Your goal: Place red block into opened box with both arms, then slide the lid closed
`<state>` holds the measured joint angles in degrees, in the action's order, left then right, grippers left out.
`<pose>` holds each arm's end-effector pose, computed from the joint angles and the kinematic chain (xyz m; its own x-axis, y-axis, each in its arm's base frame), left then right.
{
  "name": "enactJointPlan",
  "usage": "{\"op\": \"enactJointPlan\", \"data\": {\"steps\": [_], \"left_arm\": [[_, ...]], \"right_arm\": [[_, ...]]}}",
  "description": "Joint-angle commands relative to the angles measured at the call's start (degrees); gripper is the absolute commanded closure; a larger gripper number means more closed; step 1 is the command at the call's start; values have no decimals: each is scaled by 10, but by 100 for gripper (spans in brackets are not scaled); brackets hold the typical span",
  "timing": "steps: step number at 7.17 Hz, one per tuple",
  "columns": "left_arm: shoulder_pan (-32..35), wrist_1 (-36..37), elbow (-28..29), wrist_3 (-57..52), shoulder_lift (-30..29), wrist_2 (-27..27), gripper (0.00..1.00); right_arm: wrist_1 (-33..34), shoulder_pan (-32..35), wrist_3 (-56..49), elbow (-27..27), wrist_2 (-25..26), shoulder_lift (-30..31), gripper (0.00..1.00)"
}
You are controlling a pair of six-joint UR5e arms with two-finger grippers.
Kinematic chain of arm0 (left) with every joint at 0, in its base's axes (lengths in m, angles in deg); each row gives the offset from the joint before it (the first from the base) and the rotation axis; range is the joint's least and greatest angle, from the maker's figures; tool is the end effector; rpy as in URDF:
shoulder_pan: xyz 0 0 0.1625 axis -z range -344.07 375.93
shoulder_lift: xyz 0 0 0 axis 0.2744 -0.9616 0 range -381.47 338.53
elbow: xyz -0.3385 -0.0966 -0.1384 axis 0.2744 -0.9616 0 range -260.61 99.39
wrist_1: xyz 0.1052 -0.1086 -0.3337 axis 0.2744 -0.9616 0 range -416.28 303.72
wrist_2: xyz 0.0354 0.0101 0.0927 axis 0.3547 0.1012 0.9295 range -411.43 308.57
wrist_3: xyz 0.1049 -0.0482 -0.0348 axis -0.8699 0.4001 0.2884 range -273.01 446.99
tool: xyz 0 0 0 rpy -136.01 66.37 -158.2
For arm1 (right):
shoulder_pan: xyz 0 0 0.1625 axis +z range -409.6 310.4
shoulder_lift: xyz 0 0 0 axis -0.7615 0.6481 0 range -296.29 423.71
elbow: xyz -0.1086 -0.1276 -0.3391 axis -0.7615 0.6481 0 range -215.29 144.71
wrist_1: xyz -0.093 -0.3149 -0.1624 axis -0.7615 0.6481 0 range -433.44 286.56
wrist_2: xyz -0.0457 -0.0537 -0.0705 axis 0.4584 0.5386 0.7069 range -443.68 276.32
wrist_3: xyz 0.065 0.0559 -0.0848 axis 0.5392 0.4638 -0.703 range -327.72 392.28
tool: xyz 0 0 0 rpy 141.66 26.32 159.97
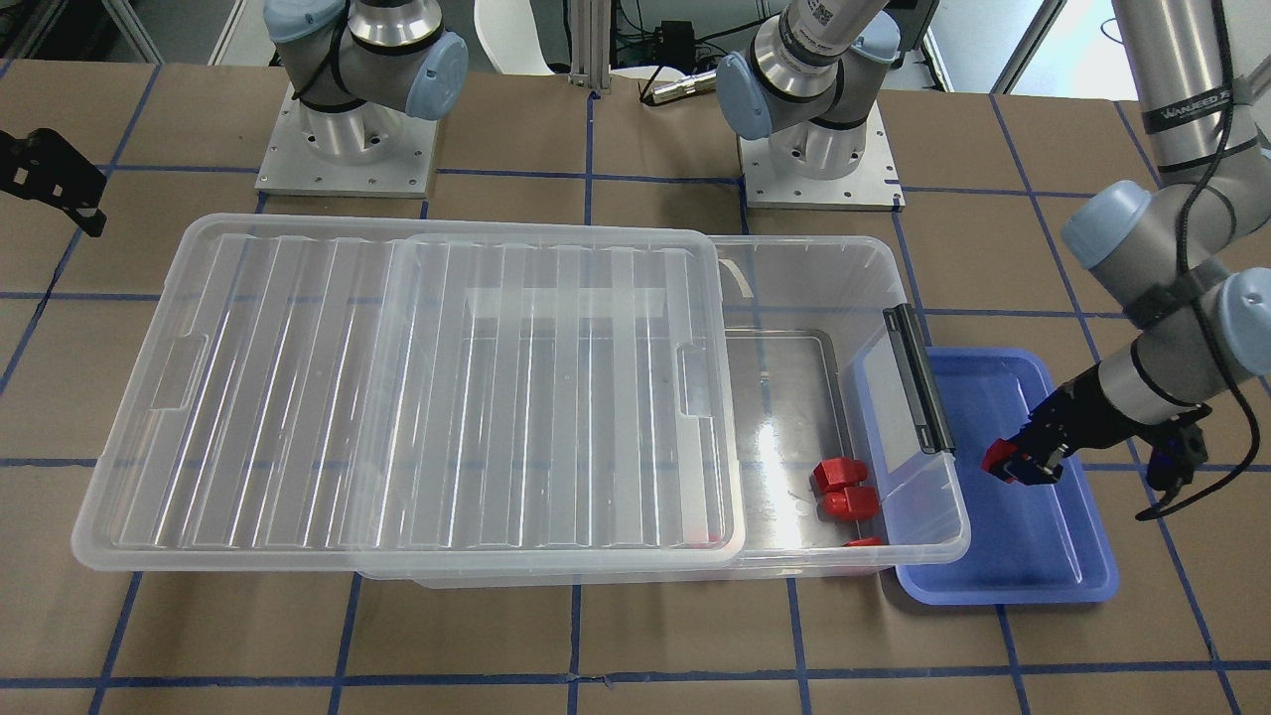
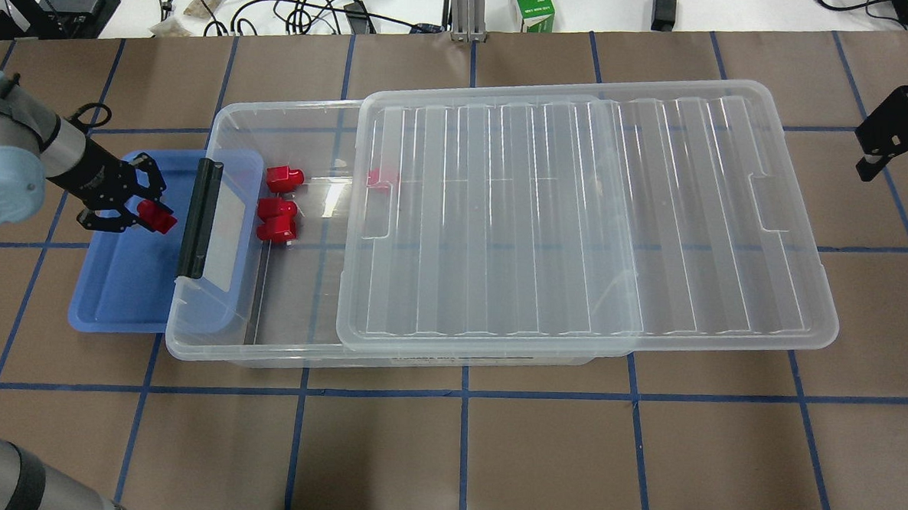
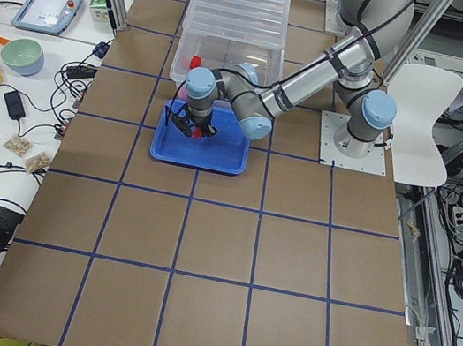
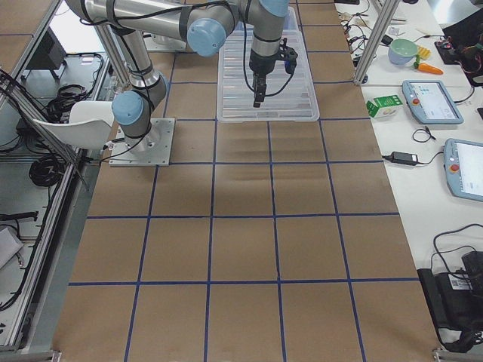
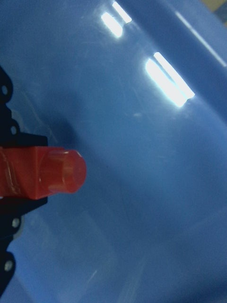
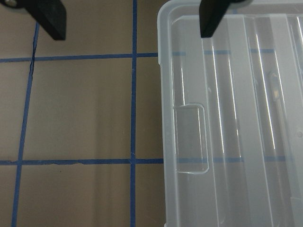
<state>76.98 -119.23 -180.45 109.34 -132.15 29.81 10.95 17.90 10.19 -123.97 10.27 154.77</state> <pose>0.1189 -0.5283 0.2180 -0.6121 -0.7820 0.1175 -0.7739 0.6229 0.1139 -0.0478 -0.4420 0.4291 -0.9991 0.0035 0.0425 0.0068 0.9969 0.0781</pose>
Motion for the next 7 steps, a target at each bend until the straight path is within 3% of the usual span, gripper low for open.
{"op": "enactJointPlan", "data": {"steps": [1, 2, 5, 7], "left_arm": [[14, -118, 98, -15, 53, 12, 81], [58, -173, 119, -18, 89, 13, 82], [252, -180, 104, -76, 119, 33, 82], [258, -154, 19, -126, 121, 50, 82]], "right_arm": [[9, -1, 2, 5, 2, 0, 0], [12, -2, 2, 5, 3, 1, 0], [12, -5, 3, 0, 1, 0, 0], [12, -5, 2, 0, -1, 0, 0]]}}
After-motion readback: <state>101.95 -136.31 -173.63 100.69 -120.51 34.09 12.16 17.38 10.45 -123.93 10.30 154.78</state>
